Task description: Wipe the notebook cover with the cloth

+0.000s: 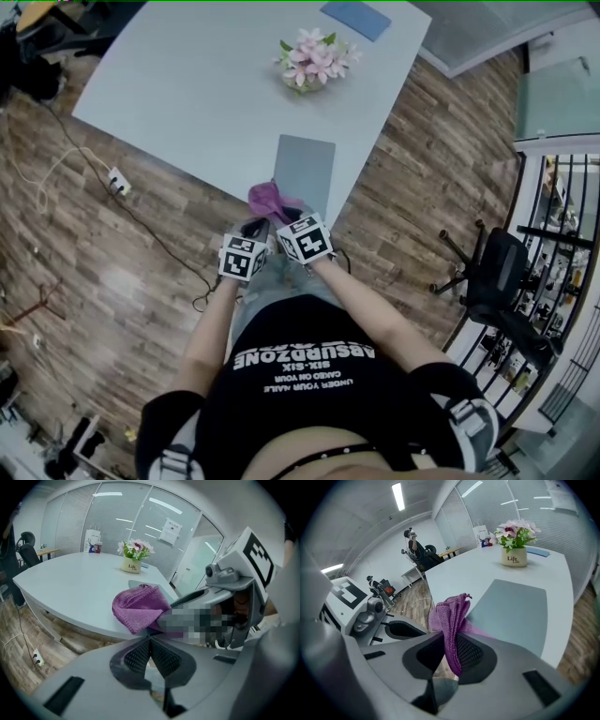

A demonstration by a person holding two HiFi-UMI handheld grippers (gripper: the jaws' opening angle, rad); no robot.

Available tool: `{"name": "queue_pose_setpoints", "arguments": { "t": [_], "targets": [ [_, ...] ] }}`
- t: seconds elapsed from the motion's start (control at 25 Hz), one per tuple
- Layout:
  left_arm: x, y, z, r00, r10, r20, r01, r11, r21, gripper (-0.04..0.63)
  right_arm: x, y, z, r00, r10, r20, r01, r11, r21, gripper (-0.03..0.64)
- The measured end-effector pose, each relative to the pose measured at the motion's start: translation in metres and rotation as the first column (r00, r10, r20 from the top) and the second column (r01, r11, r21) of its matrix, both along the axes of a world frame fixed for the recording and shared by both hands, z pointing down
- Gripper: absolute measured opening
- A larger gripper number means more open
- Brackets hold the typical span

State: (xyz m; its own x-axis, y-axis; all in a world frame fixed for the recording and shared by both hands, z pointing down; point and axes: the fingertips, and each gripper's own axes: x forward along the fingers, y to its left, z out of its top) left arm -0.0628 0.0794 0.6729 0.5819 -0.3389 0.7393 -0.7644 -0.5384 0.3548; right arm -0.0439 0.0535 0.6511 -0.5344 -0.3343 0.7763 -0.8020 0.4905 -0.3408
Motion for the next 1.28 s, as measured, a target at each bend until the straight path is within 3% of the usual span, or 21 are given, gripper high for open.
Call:
{"name": "queue_pose_setpoints", "arguments": {
  "t": [0.52,1.28],
  "targets": [
    [0.018,-0.011,-0.006,0.998,0.057,-0.006,-0.056,0.998,0.035,0.014,0.049,0.001,0.000,0.992,0.122,-0.023,-0.121,0.992,0.030,0.075],
    [0.047,-0.014,-0.007,0.990,0.142,0.009,-0.142,0.988,0.056,0.014,0.127,0.015,0.000,0.948,0.313,-0.052,-0.309,0.949,0.065,0.075]
  ]
}}
